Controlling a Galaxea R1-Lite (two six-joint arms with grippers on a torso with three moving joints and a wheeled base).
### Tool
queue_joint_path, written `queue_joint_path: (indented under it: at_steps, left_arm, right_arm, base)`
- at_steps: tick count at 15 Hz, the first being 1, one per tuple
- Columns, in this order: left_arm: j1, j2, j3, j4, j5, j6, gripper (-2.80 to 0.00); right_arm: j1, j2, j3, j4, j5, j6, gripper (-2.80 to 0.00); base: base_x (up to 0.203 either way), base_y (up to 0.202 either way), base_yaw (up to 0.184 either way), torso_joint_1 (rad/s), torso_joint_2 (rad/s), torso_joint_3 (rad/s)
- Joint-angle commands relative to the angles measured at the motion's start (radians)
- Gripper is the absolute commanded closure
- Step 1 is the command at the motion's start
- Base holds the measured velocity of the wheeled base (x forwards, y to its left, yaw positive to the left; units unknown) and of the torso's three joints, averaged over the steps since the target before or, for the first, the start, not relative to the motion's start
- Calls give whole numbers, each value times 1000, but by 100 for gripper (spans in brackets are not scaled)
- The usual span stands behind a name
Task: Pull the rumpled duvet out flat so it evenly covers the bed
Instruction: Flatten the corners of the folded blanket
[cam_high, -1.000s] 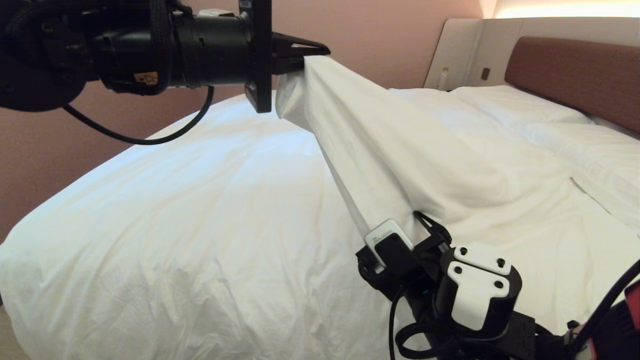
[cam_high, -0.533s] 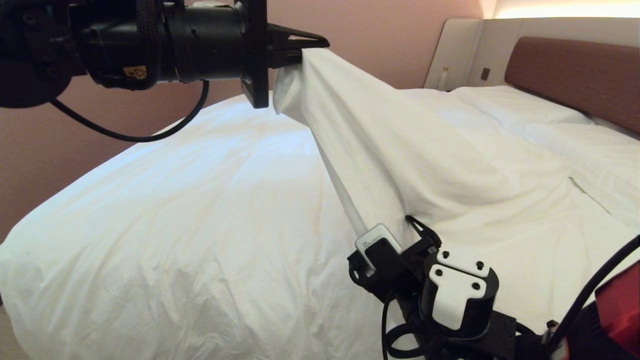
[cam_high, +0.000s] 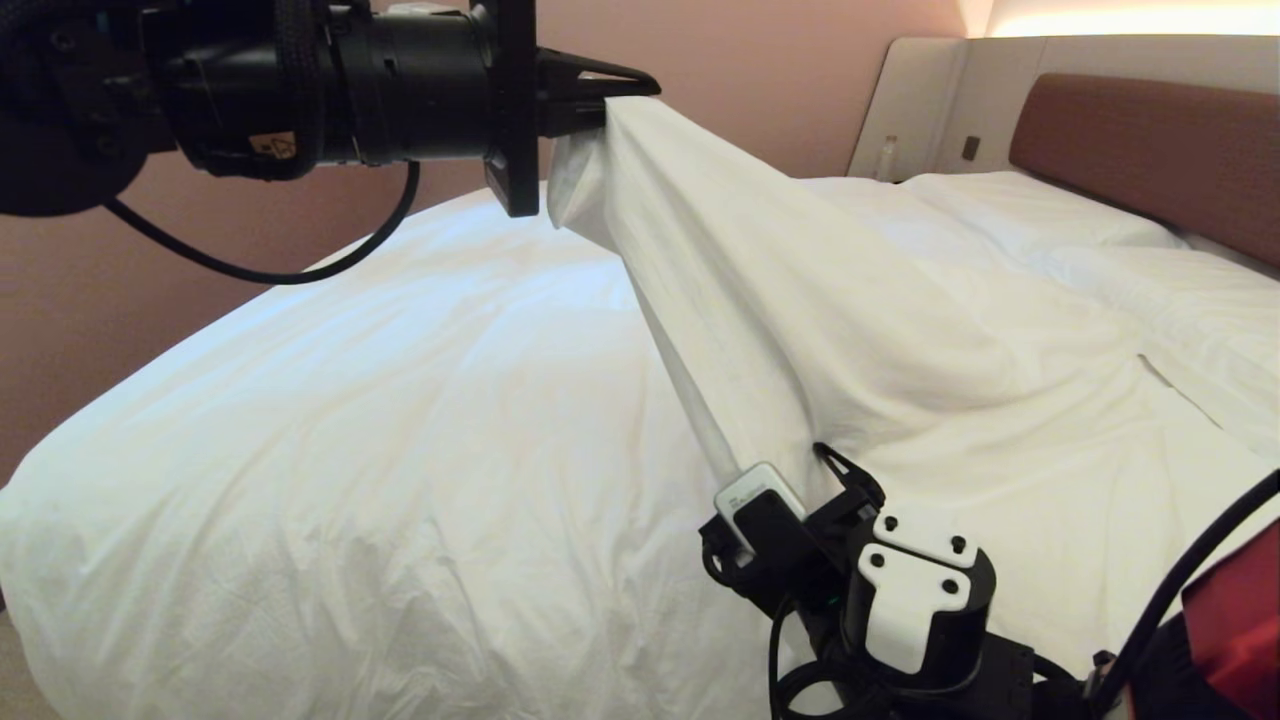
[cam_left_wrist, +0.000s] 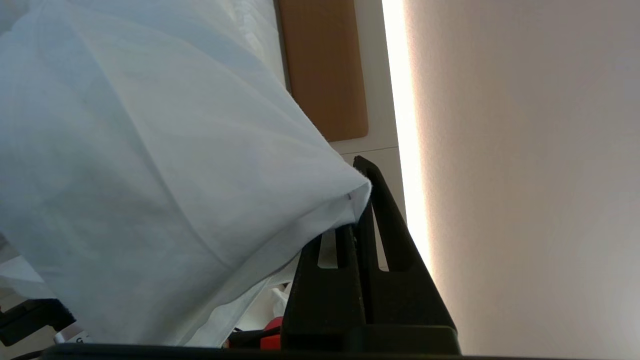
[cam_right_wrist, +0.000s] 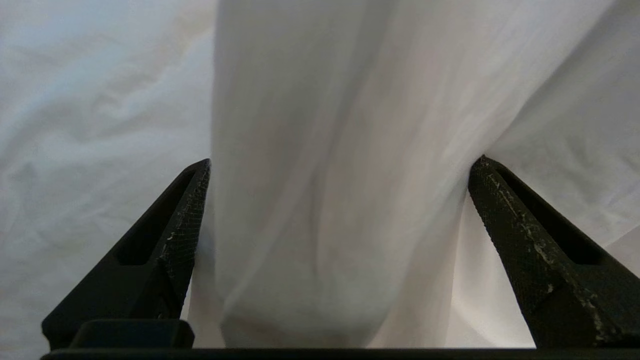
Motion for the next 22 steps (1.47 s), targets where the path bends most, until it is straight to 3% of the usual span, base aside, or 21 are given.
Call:
queue_joint_path:
  at_steps: [1, 8, 9, 22]
  left_arm:
    - [0, 1, -1, -1, -5, -8, 0]
    - [0, 4, -2, -4, -26, -22, 0]
    - [0, 3, -2, -4, -26, -23, 0]
    - [0, 9, 16, 8, -25, -25, 0]
  right_arm:
    - [-1, 3, 7, -33, -4, -4, -280]
    - [-30, 9, 13, -45, 8, 1, -280]
    - [-35, 11, 13, -45, 9, 1, 0]
    - [-44, -99, 55, -68, 0, 4, 0]
  base:
    - [0, 0, 0, 0, 0, 0]
    - [0, 0, 0, 0, 0, 0]
    - [0, 0, 0, 0, 0, 0]
    - [0, 0, 0, 0, 0, 0]
